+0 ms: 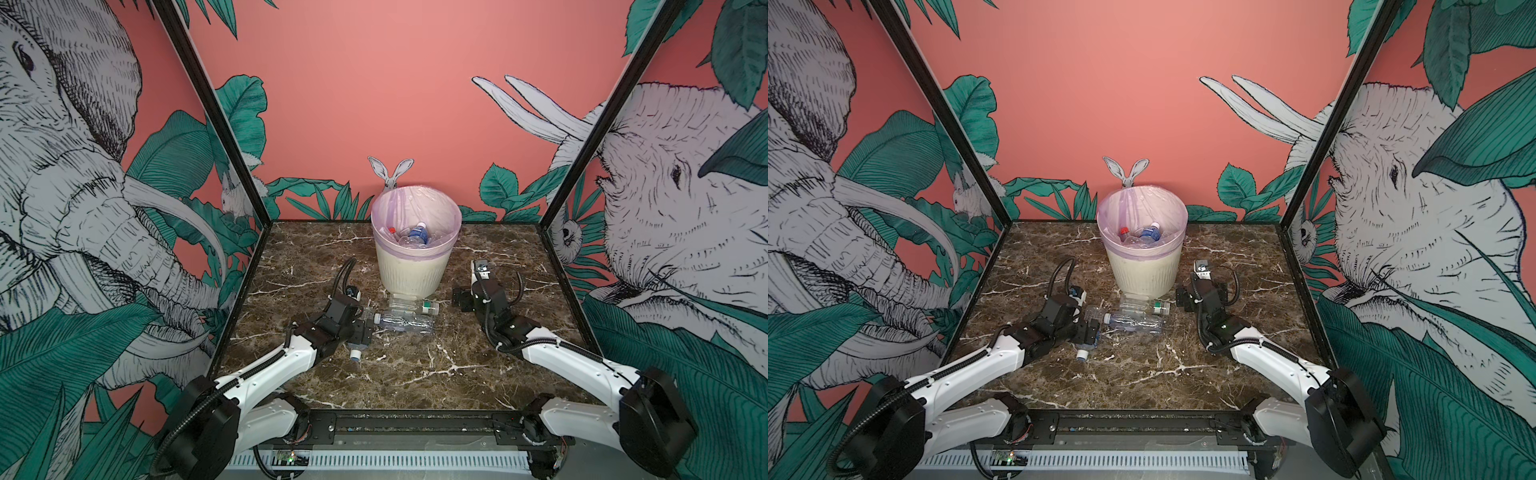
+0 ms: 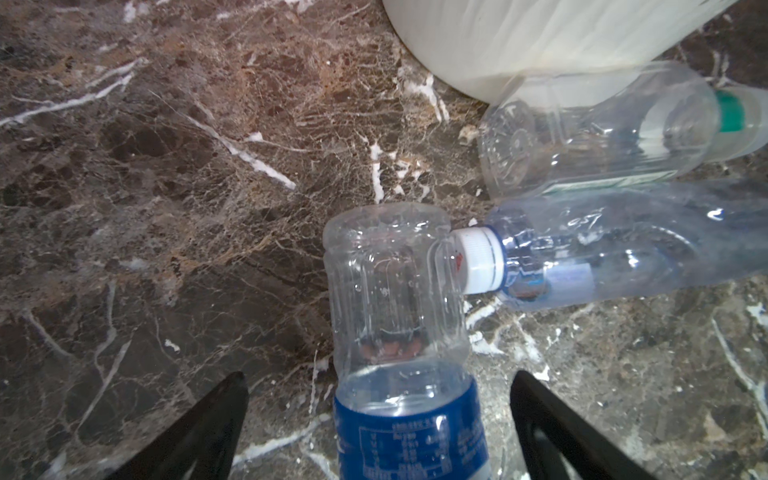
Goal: Throw the plastic bottles in the bin
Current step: 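Close the left gripper on the upright blue-label water bottle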
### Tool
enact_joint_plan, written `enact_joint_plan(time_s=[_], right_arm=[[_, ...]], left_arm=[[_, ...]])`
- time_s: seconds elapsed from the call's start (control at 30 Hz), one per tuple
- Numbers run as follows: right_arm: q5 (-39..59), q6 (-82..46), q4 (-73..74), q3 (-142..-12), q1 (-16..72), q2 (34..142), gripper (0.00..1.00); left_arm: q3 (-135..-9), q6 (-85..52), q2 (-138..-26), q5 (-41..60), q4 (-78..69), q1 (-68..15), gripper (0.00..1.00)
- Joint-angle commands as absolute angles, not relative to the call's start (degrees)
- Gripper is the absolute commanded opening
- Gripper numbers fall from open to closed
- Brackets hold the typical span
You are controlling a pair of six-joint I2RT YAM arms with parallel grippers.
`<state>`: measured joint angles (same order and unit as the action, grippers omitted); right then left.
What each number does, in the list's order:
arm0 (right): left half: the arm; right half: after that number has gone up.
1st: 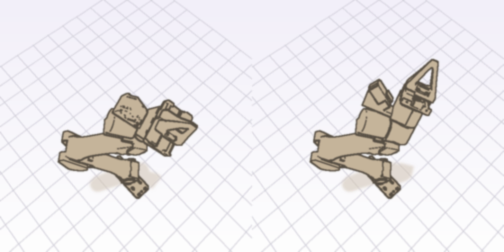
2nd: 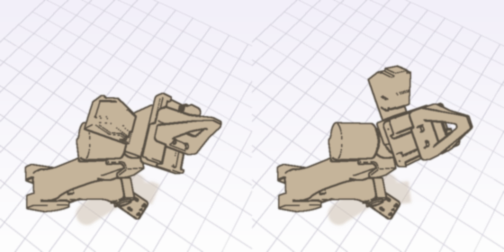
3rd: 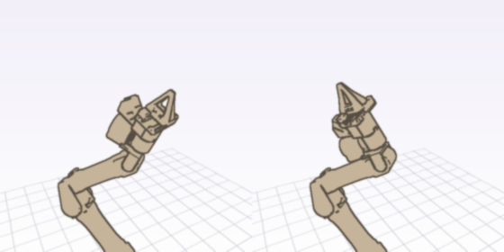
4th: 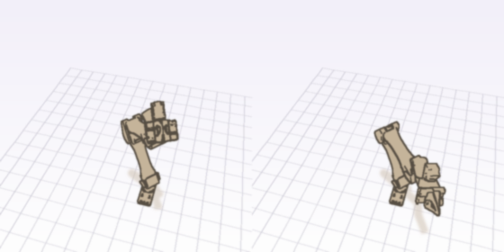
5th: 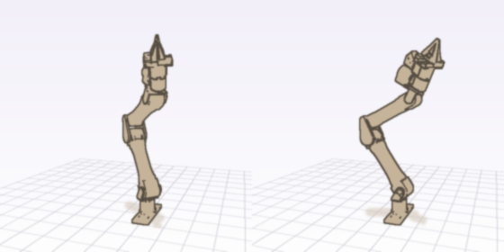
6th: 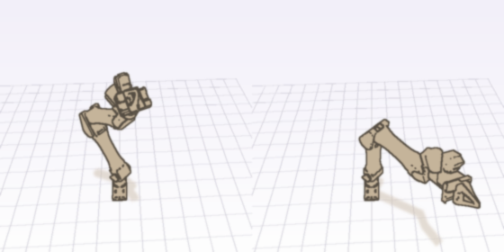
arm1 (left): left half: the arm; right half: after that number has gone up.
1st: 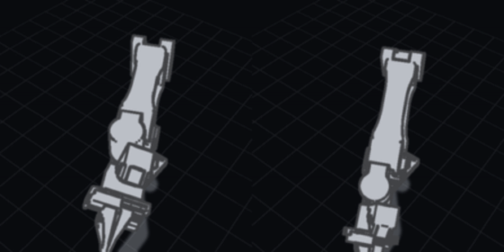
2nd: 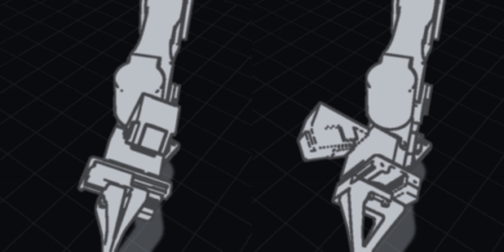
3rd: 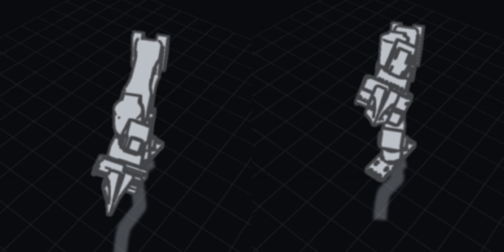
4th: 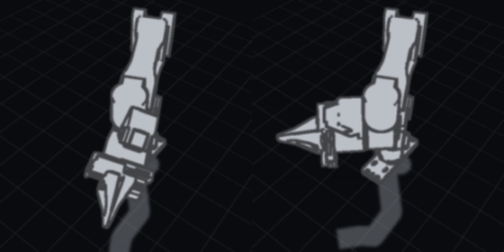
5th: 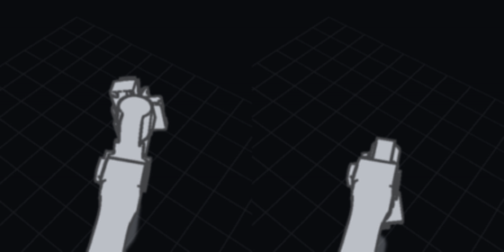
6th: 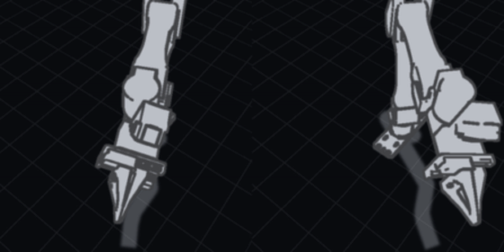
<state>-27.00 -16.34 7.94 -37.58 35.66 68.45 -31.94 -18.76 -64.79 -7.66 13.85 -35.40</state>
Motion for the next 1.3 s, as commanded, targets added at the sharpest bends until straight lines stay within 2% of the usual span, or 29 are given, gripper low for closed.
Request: enact_joint_plan(time_s=[0.0,0.47,0.87,1.27], right_arm=[[-27.7,-17.1,9.4,-39.4,35.5,68.8,0.99],[-27.6,-17.0,9.0,-39.6,35.5,68.9,0.99],[-27.5,-17.0,8.8,-39.8,35.5,68.9,0.99],[-27.3,-17.0,8.7,-39.8,35.5,69.1,0.99]], left_arm=[[-32.1,-19.9,-65.3,-8.0,13.9,-35.8,1.0],[-32.6,-19.9,-69.9,-9.1,13.8,-36.7,0.99],[-34.8,-19.9,-74.8,-10.2,14.9,-38.0,0.9],[-34.8,-20.6,-75.1,-10.5,15.6,-38.3,0.75]])
